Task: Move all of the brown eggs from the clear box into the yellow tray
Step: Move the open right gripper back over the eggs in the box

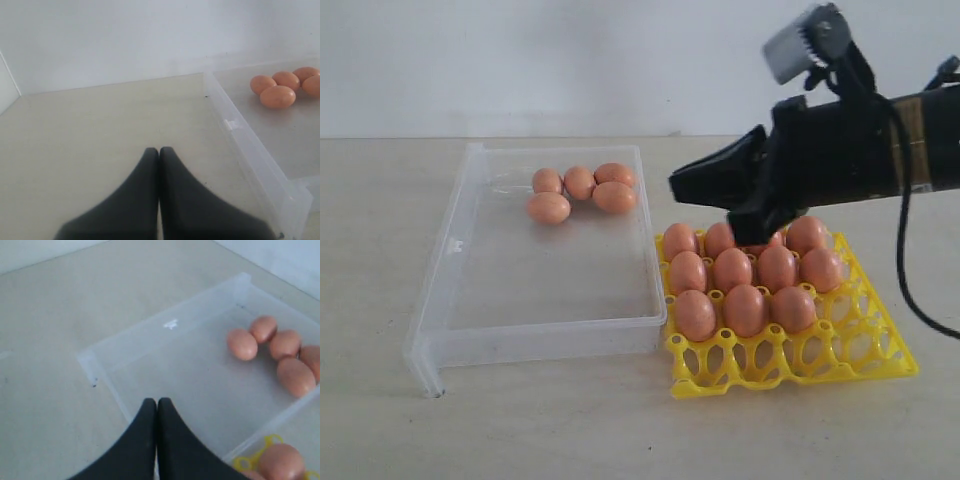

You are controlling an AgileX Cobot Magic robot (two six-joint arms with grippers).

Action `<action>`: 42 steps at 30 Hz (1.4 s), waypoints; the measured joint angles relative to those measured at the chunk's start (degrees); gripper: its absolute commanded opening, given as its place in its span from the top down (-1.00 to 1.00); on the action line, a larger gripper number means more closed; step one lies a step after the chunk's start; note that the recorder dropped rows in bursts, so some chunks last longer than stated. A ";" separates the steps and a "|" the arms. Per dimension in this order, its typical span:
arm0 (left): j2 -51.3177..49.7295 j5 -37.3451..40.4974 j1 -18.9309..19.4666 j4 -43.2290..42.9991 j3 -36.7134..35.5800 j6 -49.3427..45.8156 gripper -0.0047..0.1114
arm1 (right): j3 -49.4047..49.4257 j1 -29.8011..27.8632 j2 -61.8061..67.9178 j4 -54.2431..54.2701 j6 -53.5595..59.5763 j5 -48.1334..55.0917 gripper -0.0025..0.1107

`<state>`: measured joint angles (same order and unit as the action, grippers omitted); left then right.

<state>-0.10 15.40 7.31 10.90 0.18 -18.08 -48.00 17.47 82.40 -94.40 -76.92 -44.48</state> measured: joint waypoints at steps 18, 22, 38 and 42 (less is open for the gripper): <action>0.00 0.00 0.00 0.00 0.00 0.00 0.99 | -27.38 32.32 7.02 60.21 61.25 103.77 0.96; 0.00 0.00 0.00 0.00 0.00 0.00 0.99 | -34.38 32.32 10.94 64.44 69.03 111.32 0.96; 0.00 0.00 0.00 0.00 0.00 0.00 0.99 | -37.16 32.32 11.32 102.37 94.34 106.06 0.96; 0.00 0.00 0.00 0.00 0.00 0.00 0.99 | -38.71 31.48 14.15 105.71 92.50 112.31 0.96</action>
<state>-0.10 15.40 7.31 10.90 0.18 -18.08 -86.71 48.95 96.55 11.30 15.58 67.82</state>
